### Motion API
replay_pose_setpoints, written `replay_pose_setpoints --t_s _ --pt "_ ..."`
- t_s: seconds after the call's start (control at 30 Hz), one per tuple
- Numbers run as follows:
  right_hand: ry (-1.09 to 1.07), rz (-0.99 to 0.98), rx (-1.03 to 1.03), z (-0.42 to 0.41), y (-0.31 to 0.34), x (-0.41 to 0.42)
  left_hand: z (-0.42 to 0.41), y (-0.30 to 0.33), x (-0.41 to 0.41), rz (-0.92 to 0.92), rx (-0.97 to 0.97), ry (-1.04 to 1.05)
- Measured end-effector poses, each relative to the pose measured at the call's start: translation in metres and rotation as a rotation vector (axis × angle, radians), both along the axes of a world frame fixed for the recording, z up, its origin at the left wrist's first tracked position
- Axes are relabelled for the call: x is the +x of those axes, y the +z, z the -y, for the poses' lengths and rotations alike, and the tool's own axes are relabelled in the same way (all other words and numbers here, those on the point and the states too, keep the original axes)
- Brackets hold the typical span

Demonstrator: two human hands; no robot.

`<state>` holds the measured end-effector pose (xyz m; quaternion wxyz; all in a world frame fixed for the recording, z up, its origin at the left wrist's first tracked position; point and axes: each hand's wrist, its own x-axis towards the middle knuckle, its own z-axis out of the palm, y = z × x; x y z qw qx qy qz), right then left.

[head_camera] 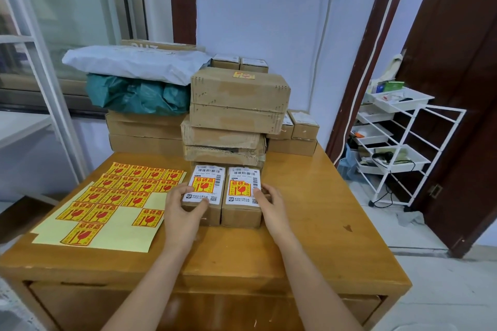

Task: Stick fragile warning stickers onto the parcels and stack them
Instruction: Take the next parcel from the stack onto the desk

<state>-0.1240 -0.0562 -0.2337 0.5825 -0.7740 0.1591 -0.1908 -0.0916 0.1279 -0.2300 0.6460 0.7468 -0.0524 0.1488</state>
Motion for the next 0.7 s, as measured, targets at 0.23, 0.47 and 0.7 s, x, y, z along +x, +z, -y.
replay_pose_setpoints --t_s 0.23,0.47,0.7 --pt "0.007 -0.014 -0.015 0.001 -0.002 -0.003 0.000 0.001 -0.002 0.007 0.031 0.009" --pt "-0.037 0.050 0.008 0.007 -0.006 -0.004 0.004 0.009 -0.013 0.291 0.178 0.087" --pt "-0.116 0.057 -0.082 0.042 -0.001 0.004 0.047 0.048 -0.010 0.355 0.453 -0.192"
